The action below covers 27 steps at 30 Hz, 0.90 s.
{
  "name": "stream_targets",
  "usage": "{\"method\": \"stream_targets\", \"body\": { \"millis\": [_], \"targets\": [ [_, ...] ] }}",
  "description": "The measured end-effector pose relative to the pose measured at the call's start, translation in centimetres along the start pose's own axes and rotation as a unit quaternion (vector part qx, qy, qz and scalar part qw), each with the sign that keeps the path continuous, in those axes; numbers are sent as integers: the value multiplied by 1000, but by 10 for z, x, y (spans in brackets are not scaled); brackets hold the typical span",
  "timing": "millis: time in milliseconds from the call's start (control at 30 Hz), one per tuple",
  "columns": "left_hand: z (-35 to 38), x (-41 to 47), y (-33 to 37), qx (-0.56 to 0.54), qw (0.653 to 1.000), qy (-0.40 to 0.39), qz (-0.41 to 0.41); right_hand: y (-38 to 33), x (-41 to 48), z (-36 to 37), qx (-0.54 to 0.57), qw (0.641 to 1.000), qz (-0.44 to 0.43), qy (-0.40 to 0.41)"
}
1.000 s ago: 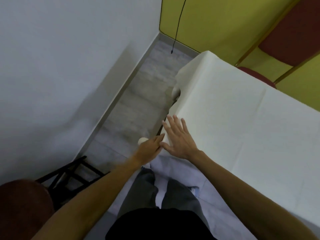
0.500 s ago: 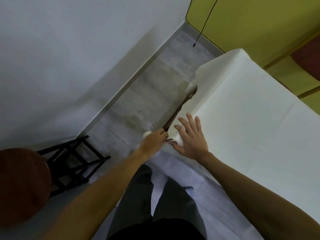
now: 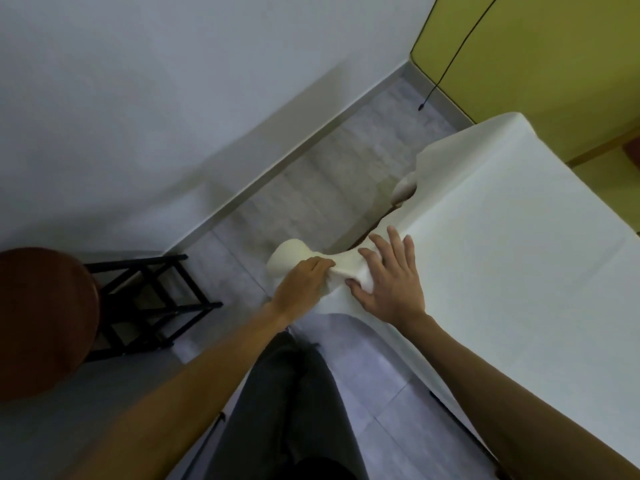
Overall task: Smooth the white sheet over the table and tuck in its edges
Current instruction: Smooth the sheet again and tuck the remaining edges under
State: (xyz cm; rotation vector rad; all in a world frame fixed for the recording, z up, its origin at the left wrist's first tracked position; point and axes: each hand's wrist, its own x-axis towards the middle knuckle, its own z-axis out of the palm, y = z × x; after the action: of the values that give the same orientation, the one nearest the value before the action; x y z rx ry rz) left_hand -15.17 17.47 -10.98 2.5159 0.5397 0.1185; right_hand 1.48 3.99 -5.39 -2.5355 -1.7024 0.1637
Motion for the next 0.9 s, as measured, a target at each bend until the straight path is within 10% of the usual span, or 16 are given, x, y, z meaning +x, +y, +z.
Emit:
{"method": "stream_targets", "body": {
  "millis": [900],
  "targets": [
    [47,-4,12,-180,969,69,-156,-4,0,3,3,1000,1,23]
  ]
}}
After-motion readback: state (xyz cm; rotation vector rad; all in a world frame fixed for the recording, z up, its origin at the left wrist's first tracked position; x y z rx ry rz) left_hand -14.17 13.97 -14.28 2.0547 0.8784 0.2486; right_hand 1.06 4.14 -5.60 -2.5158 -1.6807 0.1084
